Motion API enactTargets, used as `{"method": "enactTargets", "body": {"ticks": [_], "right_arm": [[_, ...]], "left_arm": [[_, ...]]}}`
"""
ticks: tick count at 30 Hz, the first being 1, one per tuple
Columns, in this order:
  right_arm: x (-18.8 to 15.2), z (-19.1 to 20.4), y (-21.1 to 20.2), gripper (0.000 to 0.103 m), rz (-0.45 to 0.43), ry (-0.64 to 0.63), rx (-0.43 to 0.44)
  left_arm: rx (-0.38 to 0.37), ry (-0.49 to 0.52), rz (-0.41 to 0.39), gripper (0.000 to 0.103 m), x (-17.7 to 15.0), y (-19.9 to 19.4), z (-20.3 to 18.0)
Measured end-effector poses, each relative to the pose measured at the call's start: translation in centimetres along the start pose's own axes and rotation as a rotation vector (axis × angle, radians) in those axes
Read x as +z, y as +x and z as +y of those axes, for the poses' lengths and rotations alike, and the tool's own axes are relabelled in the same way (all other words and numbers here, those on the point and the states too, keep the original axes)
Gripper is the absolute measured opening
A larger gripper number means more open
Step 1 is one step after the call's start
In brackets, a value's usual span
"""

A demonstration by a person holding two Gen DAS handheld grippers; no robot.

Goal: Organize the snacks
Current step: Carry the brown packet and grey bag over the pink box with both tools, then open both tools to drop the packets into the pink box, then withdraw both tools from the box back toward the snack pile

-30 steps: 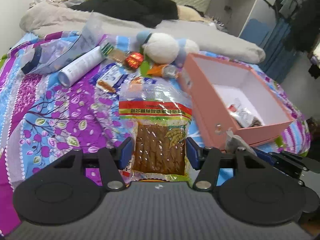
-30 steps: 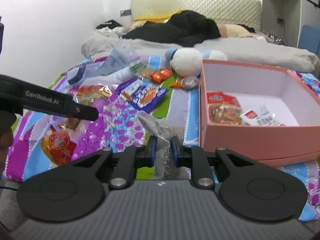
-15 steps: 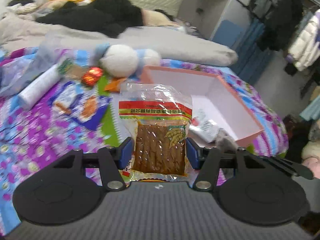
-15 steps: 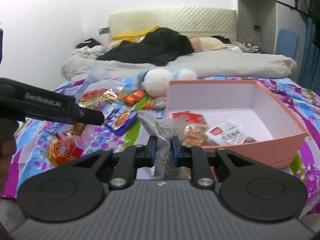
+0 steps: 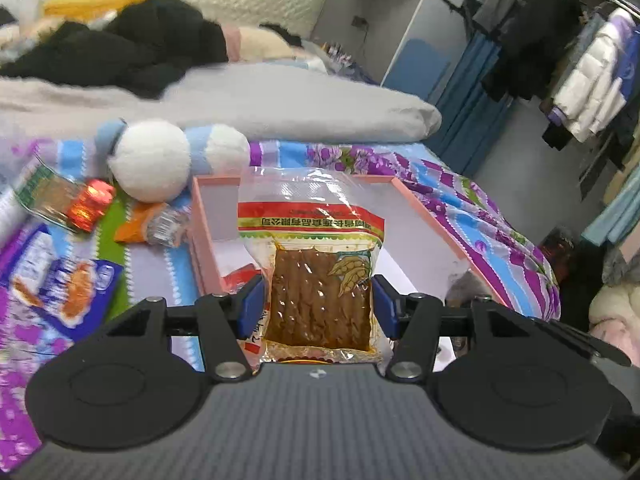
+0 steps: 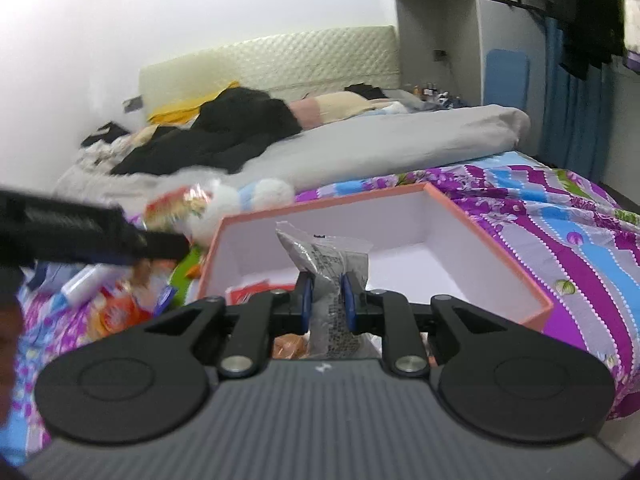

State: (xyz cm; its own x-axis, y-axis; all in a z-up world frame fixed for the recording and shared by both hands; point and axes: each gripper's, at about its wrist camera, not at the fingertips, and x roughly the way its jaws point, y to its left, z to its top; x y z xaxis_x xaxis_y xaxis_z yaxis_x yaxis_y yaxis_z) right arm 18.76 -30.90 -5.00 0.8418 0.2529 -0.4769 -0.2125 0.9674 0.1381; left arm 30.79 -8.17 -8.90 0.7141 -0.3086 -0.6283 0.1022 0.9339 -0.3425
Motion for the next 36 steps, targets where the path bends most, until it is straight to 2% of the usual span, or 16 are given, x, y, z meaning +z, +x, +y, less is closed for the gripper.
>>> {"method": "enactTargets", "body": {"ticks": [4,9,13,16,17,19,20,21,23,26,36], "right_arm": [[0.7,-1.2,2.7,0.02,0.032,-0.014,-0.005],[0.6,-2.6,6.1,0.02,0.117,-0.009,-0.048],[0.2,-3.4,7.6,0.021,0.185,0.008,-0.051],[-0.3,-4.0,8.1,0.022,0.212,0.032,-0.066],[-0.5,-4.2,8.2,0.024,0.223,0.042,-0.063],[-0.8,-4.4,8.2,0.036,0.235,0.055,-0.051],[-0.9,-4.4,8.0,0.053,0.23,0.057,-0.051],[-0.9,-4.5,7.8,0.065,0.224,0.055,-0.057],[-1.0,-4.3,7.4,0.063,0.211,0.038,-0.064],[-1.1,-3.6,6.7,0.063,0.191,0.001,-0.068],[-0.9,-2.3,2.6,0.063,0.1,0.036,-0.033]], "left_arm": [[0.023,0.007,0.039,0.062,1.6,4.0,-0.5],[0.039,0.024,0.093,0.062,3.1,7.4,-1.2],[0.046,0.028,0.133,0.062,3.6,8.8,-1.3],[0.022,0.015,0.155,0.063,3.4,9.1,-1.0],[0.027,0.016,0.156,0.063,3.3,9.1,-1.0],[0.039,0.042,0.152,0.071,3.0,8.9,-1.2],[0.042,0.053,0.159,0.078,2.7,8.8,-1.3],[0.033,0.06,0.157,0.078,2.6,8.6,-1.4],[0.014,0.065,0.133,0.078,2.3,7.9,-1.3],[0.028,0.077,0.114,0.078,2.1,6.6,-1.4],[0.016,0.125,0.0,0.078,1.0,0.2,-1.4]]}}
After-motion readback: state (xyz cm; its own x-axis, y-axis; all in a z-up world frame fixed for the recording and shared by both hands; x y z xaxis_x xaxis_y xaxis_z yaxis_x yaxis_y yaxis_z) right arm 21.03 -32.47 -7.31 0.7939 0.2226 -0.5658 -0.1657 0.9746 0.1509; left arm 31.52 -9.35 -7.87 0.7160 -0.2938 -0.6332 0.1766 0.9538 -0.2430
